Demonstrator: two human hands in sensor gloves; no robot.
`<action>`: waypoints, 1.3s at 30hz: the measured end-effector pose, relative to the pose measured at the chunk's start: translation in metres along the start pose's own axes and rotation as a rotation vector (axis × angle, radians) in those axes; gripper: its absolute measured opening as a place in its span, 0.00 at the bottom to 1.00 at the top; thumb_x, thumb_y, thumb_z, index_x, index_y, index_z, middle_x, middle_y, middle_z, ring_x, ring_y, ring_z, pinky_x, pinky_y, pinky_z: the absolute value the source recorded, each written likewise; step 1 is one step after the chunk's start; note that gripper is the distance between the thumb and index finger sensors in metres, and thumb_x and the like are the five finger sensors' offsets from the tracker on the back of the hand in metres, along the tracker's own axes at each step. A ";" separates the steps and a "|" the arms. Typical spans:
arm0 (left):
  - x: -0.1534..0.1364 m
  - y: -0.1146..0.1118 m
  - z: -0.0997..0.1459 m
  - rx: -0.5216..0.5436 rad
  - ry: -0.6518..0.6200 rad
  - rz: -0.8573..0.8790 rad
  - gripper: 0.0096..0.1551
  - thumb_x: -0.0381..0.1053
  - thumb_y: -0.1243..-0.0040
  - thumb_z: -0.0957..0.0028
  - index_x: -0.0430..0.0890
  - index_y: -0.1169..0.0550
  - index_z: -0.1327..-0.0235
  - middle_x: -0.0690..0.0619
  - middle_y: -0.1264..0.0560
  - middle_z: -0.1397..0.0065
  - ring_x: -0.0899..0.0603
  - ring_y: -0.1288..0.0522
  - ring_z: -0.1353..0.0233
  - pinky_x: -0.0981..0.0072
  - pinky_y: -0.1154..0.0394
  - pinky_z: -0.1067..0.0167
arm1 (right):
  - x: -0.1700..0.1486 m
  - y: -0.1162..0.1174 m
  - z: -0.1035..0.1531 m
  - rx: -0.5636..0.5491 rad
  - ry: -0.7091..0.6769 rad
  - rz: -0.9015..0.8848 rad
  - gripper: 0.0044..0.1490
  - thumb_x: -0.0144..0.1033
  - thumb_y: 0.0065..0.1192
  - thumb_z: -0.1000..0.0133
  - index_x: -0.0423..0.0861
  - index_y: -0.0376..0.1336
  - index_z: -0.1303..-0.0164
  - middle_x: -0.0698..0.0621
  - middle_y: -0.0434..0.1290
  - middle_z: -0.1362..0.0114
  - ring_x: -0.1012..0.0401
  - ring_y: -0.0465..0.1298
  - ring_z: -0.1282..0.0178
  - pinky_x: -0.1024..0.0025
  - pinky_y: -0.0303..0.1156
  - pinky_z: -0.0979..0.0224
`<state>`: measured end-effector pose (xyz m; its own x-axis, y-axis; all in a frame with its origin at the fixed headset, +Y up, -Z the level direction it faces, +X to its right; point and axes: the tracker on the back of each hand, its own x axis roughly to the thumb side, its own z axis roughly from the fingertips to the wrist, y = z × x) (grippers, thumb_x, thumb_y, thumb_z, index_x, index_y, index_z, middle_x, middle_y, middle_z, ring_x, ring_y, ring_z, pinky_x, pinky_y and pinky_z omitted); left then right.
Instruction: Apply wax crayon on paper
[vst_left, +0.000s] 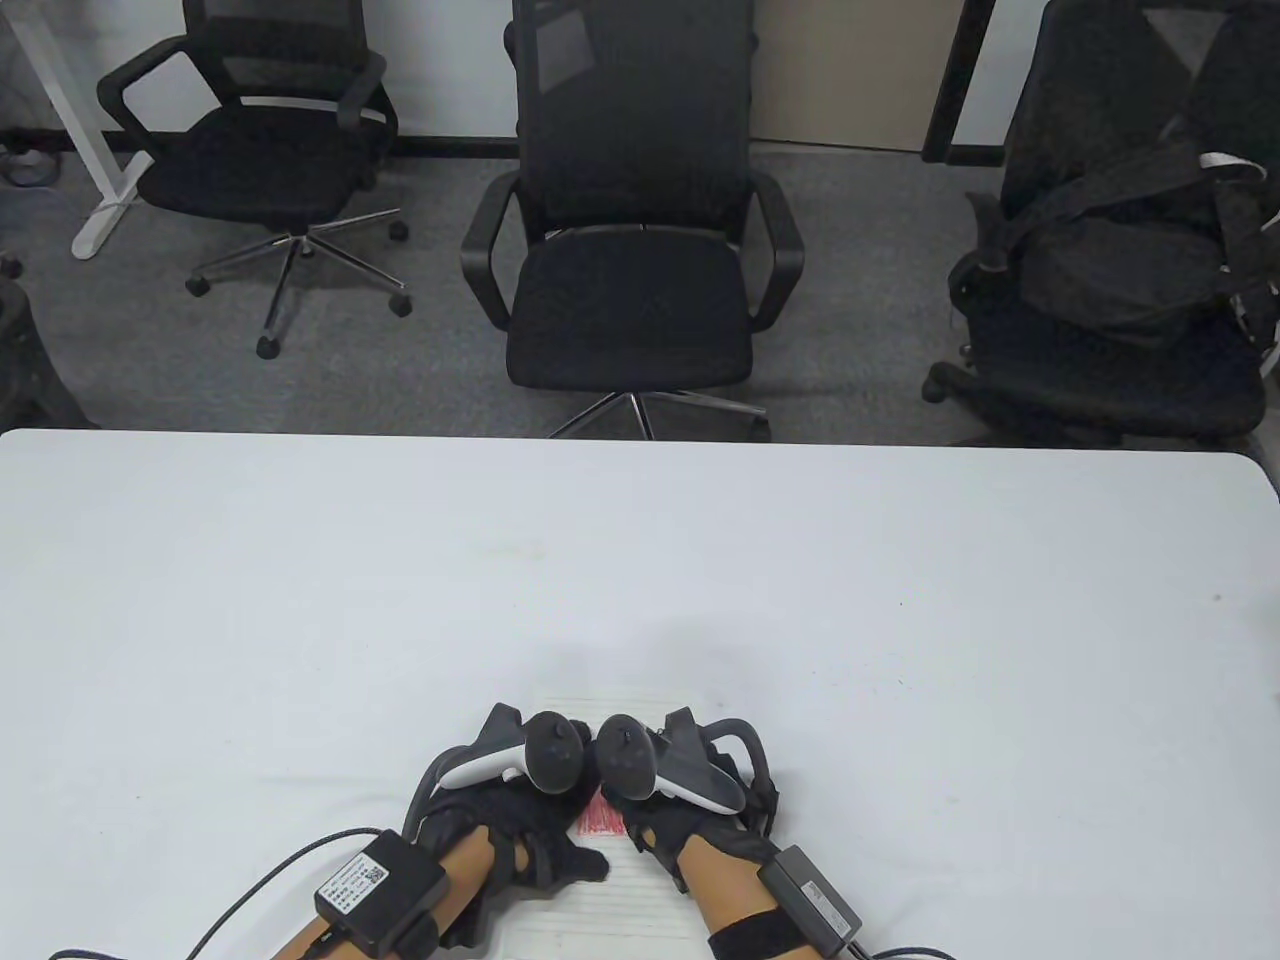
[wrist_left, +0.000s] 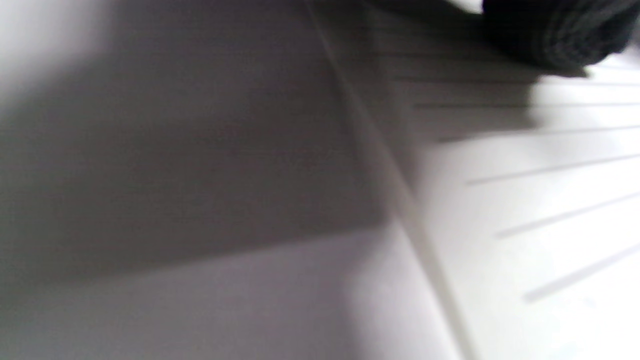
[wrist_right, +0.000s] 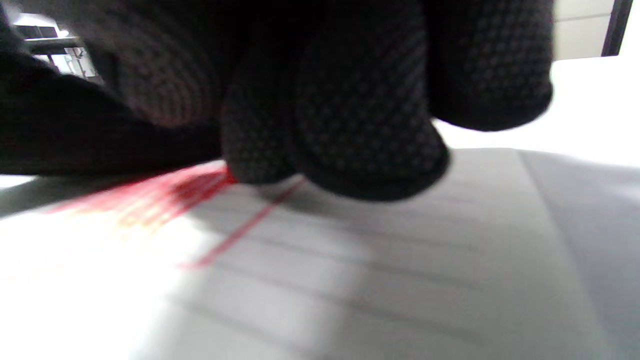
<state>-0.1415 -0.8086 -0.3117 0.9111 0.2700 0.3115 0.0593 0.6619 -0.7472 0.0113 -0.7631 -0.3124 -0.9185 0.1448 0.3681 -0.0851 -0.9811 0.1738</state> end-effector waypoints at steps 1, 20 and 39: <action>0.000 0.000 0.000 0.000 0.000 0.000 0.65 0.82 0.43 0.60 0.71 0.70 0.29 0.68 0.79 0.25 0.50 0.81 0.21 0.37 0.76 0.29 | 0.000 -0.001 -0.002 0.066 -0.024 -0.016 0.24 0.46 0.69 0.55 0.49 0.73 0.51 0.48 0.83 0.57 0.58 0.84 0.66 0.54 0.81 0.51; 0.000 0.000 0.000 0.000 -0.001 -0.001 0.65 0.83 0.43 0.60 0.71 0.70 0.29 0.68 0.79 0.26 0.50 0.81 0.21 0.37 0.76 0.29 | 0.001 0.001 0.000 -0.083 0.037 0.039 0.24 0.47 0.69 0.55 0.51 0.74 0.51 0.48 0.84 0.56 0.58 0.84 0.65 0.55 0.81 0.50; 0.000 0.000 0.000 0.000 -0.001 -0.001 0.65 0.83 0.43 0.60 0.71 0.70 0.29 0.68 0.79 0.26 0.50 0.81 0.21 0.37 0.76 0.29 | 0.004 -0.003 0.000 0.130 0.061 0.025 0.24 0.46 0.69 0.54 0.49 0.73 0.49 0.48 0.83 0.55 0.58 0.84 0.64 0.54 0.81 0.48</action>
<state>-0.1418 -0.8088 -0.3119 0.9108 0.2698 0.3125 0.0602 0.6619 -0.7472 0.0080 -0.7601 -0.3114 -0.9419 0.1089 0.3177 -0.0151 -0.9587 0.2840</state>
